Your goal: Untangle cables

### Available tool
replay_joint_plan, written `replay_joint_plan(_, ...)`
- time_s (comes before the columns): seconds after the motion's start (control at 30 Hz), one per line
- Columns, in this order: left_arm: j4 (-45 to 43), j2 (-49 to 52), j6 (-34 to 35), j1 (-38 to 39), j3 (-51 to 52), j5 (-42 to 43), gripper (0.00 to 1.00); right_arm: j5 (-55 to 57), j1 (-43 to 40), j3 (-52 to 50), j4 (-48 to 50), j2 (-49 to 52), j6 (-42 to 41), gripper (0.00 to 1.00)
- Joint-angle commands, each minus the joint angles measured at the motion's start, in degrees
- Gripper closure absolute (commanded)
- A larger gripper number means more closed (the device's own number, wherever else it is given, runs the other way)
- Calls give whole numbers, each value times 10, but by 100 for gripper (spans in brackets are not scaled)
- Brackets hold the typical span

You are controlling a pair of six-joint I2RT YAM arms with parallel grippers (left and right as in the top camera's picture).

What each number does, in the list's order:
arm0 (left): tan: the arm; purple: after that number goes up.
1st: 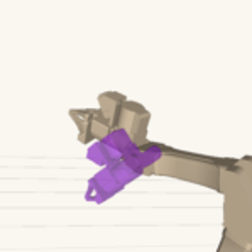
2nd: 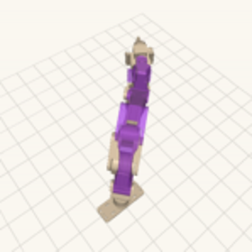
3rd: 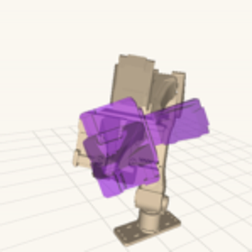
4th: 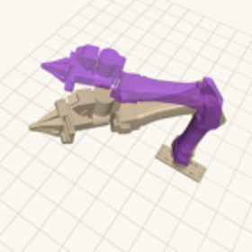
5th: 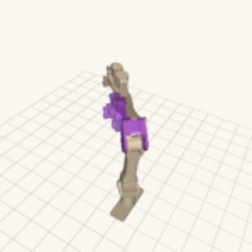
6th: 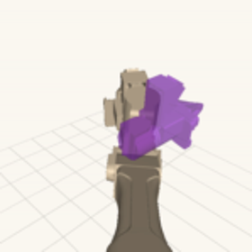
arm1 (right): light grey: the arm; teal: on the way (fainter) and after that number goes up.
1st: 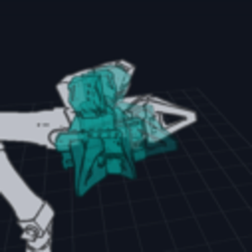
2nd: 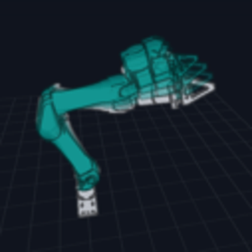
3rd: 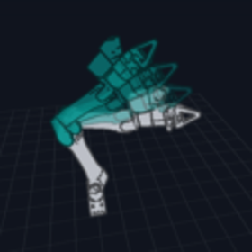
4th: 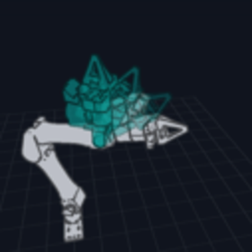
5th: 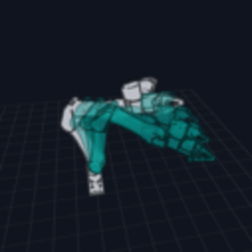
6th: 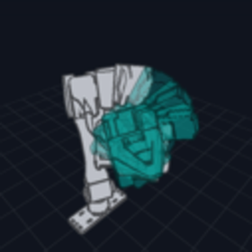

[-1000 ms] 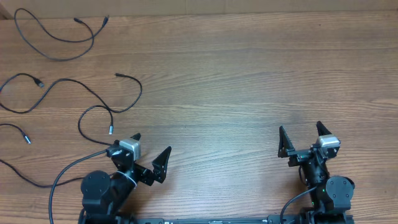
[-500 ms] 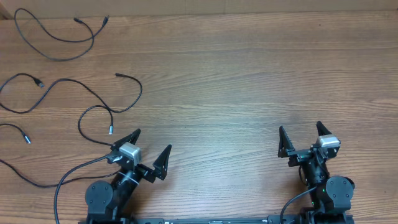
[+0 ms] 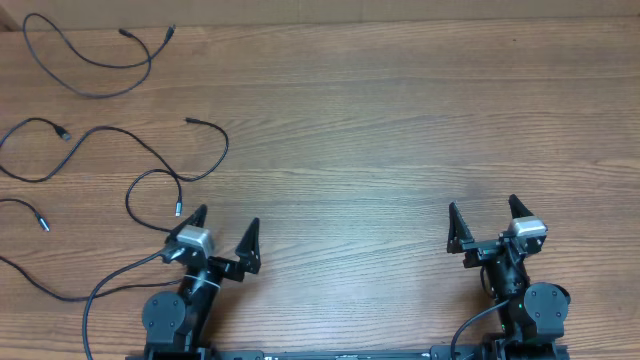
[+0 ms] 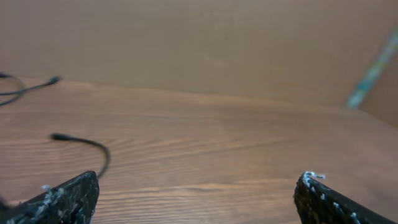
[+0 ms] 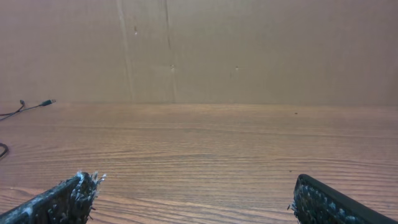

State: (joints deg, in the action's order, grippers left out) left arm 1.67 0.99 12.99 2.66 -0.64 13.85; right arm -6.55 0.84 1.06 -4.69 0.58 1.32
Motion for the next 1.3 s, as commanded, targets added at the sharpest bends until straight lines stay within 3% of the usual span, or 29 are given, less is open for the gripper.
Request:
replay_joint_plan(0.0,0,-8,12,4,4,-77,0,5,-1,-6,3,-4,5,0)
replay_joint_plan(0.4,28,-7,-13,4,4,-129,0,5,-1,-6,3,-4,5,0)
replay_joint_plan(0.57,29,-7,-94,4,4,-136,0,5,-1,-6,3,-4,5,0)
replay_joint_plan(0.7,26,-7,-108,3,4,-184,0,5,-1,-6,3,-4,5,0)
replay_joint_plan(1.27,27,28,-130,4,4,-146,0,5,-1,-6,3,-4,5,0)
